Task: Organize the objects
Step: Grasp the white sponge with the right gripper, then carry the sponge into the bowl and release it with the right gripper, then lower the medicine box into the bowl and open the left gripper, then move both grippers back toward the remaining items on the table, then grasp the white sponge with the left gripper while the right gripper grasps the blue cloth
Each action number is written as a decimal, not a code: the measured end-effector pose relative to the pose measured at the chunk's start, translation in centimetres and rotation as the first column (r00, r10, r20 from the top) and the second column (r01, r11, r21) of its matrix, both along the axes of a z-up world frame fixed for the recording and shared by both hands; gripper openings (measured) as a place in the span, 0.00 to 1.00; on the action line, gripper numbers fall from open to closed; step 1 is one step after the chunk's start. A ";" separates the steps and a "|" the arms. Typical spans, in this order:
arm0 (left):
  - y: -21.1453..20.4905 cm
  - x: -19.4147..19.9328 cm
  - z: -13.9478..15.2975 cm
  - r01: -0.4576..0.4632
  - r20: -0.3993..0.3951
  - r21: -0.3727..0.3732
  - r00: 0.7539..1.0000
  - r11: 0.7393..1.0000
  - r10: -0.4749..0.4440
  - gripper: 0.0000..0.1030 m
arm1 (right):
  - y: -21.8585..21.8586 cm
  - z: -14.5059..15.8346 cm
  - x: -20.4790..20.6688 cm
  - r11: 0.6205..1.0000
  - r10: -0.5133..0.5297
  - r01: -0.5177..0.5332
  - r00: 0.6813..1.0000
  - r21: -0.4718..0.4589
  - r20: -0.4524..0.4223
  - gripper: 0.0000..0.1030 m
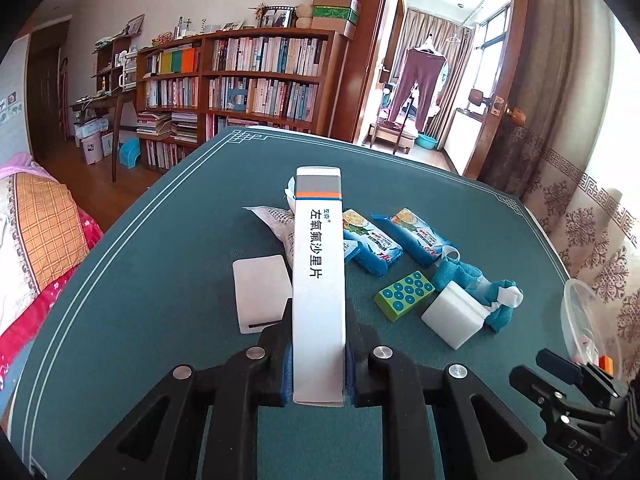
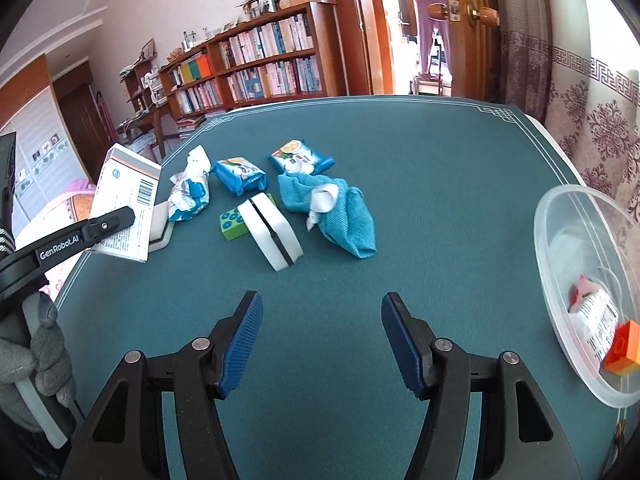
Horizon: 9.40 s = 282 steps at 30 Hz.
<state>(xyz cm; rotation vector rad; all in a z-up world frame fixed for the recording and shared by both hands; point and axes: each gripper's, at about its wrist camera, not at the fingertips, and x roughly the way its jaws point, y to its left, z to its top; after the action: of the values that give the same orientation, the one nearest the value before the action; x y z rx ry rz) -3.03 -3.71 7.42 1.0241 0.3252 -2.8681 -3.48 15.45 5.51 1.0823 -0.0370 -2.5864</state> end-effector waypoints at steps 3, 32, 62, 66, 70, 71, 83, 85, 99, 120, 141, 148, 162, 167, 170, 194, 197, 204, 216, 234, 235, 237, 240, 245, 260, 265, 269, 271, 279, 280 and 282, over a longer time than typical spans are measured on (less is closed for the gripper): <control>-0.6 0.4 0.1 0.018 0.003 0.012 1.000 1.000 -0.018 0.19 | -1.8 -0.3 -1.4 1.000 0.023 -0.023 1.000 0.007 0.003 0.61; -0.9 1.7 0.1 0.065 0.020 0.039 0.998 0.997 -0.065 0.19 | -2.8 0.2 -1.7 0.999 0.041 -0.042 0.999 -0.020 -0.030 0.35; 14.2 -0.6 1.5 0.350 0.044 -0.031 0.936 0.936 -0.349 0.19 | 24.1 3.4 3.0 0.844 -0.532 0.524 0.845 -0.112 -0.057 0.36; 16.2 -1.0 1.9 0.382 0.046 -0.027 0.924 0.924 -0.381 0.19 | 26.0 3.0 2.9 0.820 -0.568 0.561 0.822 -0.115 -0.041 0.36; 17.9 -1.3 2.3 0.408 0.042 -0.036 0.913 0.912 -0.407 0.19 | 27.2 2.2 2.4 0.801 -0.594 0.587 0.804 -0.113 -0.029 0.39; 18.4 -1.3 2.4 0.415 0.041 -0.040 0.909 0.909 -0.414 0.19 | 27.6 2.1 2.3 0.794 -0.603 0.597 0.798 -0.114 -0.024 0.39; 24.9 -2.9 3.0 0.552 0.034 -0.013 0.834 0.834 -0.551 0.19 | 28.1 2.1 3.1 0.767 -0.640 0.640 0.758 -0.050 -0.121 0.57; 26.1 -3.5 2.9 0.583 0.038 0.012 0.811 0.812 -0.583 0.19 | 27.6 2.2 3.3 0.768 -0.638 0.640 0.757 -0.039 -0.142 0.57; 33.6 -7.7 0.6 0.735 0.055 0.072 0.672 0.675 -0.738 0.19 | 27.3 2.4 3.9 0.766 -0.638 0.641 0.751 -0.045 -0.168 0.57; 33.2 -9.9 -0.9 0.693 0.062 0.049 0.716 0.719 -0.695 0.58 | 27.3 1.5 3.3 0.774 -0.631 0.632 0.762 -0.042 -0.146 0.57; 32.4 -8.5 -0.8 0.660 0.046 -0.095 0.751 0.745 -0.659 0.74 | 26.9 1.3 3.3 0.780 -0.624 0.624 0.769 -0.044 -0.139 0.57; 30.9 -11.2 -2.2 0.571 0.091 -0.056 0.820 0.819 -0.565 0.76 | 26.9 1.3 3.2 0.779 -0.624 0.625 0.769 -0.044 -0.139 0.57; 30.8 -9.8 -1.9 0.584 0.084 -0.068 0.811 0.809 -0.579 0.76 | 26.9 1.2 3.3 0.781 -0.621 0.623 0.771 -0.041 -0.142 0.57; 30.1 -8.5 -0.8 0.583 0.057 -0.081 0.812 0.808 -0.580 0.83 | 26.5 1.6 3.5 0.791 -0.609 0.611 0.779 -0.034 -0.151 0.57; 29.4 -7.8 -0.3 0.585 0.048 -0.086 0.811 0.807 -0.583 0.86 | 25.8 2.0 3.8 0.801 -0.595 0.598 0.789 -0.031 -0.155 0.57; 14.6 -3.6 1.1 0.341 -0.019 -0.101 0.938 0.934 -0.345 0.99 | 13.9 2.7 3.8 0.933 -0.358 0.359 0.926 -0.011 -0.117 0.57; 12.3 -3.4 0.7 0.293 -0.019 -0.091 0.955 0.952 -0.296 0.99 | 12.5 2.5 3.8 0.940 -0.341 0.342 0.934 -0.009 -0.107 0.57; 7.0 -3.2 -0.1 0.145 -0.022 -0.100 0.989 0.984 -0.148 0.99 | 9.4 2.0 3.5 0.956 -0.293 0.294 0.952 0.001 -0.087 0.59; -1.1 -3.7 -2.7 -0.080 0.036 -0.084 0.996 0.993 0.083 0.99 | 5.6 1.1 2.6 0.972 -0.232 0.233 0.971 0.024 -0.057 0.61; -4.5 -5.1 -5.9 -0.144 0.177 -0.047 0.973 0.988 0.150 0.85 | 3.7 0.0 0.9 0.982 -0.184 0.185 0.983 0.029 -0.025 0.61; -4.4 -5.1 -5.8 -0.137 0.171 -0.043 0.975 0.990 0.143 0.80 | 3.6 -0.1 0.8 0.982 -0.184 0.184 0.983 0.030 -0.023 0.61; -4.0 -5.0 -5.8 -0.117 0.164 -0.050 0.979 0.992 0.123 0.74 | 3.5 -0.2 0.6 0.983 -0.181 0.182 0.983 0.032 -0.021 0.61; -3.3 -4.9 -5.7 -0.074 0.148 -0.068 0.985 0.995 0.083 0.57 | 3.0 -0.1 0.3 0.985 -0.169 0.170 0.985 0.037 -0.025 0.61; -2.5 -4.6 -5.5 -0.057 0.127 -0.098 0.989 0.994 0.070 0.49 | 2.3 0.5 -0.5 0.989 -0.145 0.146 0.989 0.031 -0.029 0.61; -3.7 -4.1 -4.9 -0.150 0.069 -0.053 0.986 0.987 0.153 0.49 | 0.0 2.2 -7.4 0.994 -0.100 0.097 0.993 -0.044 -0.063 0.61; -3.9 -4.3 -5.0 -0.162 0.074 -0.037 0.984 0.986 0.164 0.49 | -0.5 -0.1 -9.6 0.997 -0.059 0.060 0.998 -0.057 0.020 0.61; -3.8 -4.3 -5.1 -0.160 0.078 -0.035 0.984 0.986 0.163 0.49 | -0.8 -1.7 -10.4 0.998 -0.054 0.056 0.997 -0.039 0.048 0.61; -3.8 -4.4 -5.1 -0.160 0.080 -0.034 0.983 0.986 0.163 0.49 | -0.8 -2.0 -10.7 0.998 -0.061 0.062 0.997 -0.031 0.047 0.61; -3.7 -4.4 -5.1 -0.157 0.084 -0.034 0.984 0.987 0.159 0.49 | -0.8 -2.7 -11.3 0.998 -0.060 0.061 0.997 -0.011 0.054 0.58; -3.7 -4.4 -5.2 -0.156 0.084 -0.034 0.984 0.987 0.158 0.49 | -0.9 -2.7 -11.2 0.998 -0.059 0.060 0.997 -0.010 0.055 0.51; -3.7 -4.4 -5.2 -0.157 0.084 -0.034 0.984 0.987 0.159 0.49 | -0.9 -2.8 -10.9 0.998 -0.057 0.058 0.996 -0.013 0.063 0.42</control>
<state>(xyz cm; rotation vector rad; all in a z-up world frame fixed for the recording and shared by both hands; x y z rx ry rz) -7.45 -7.38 2.26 1.0630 0.3432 -2.6717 -14.40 14.50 2.75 1.1734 -0.1036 -2.5975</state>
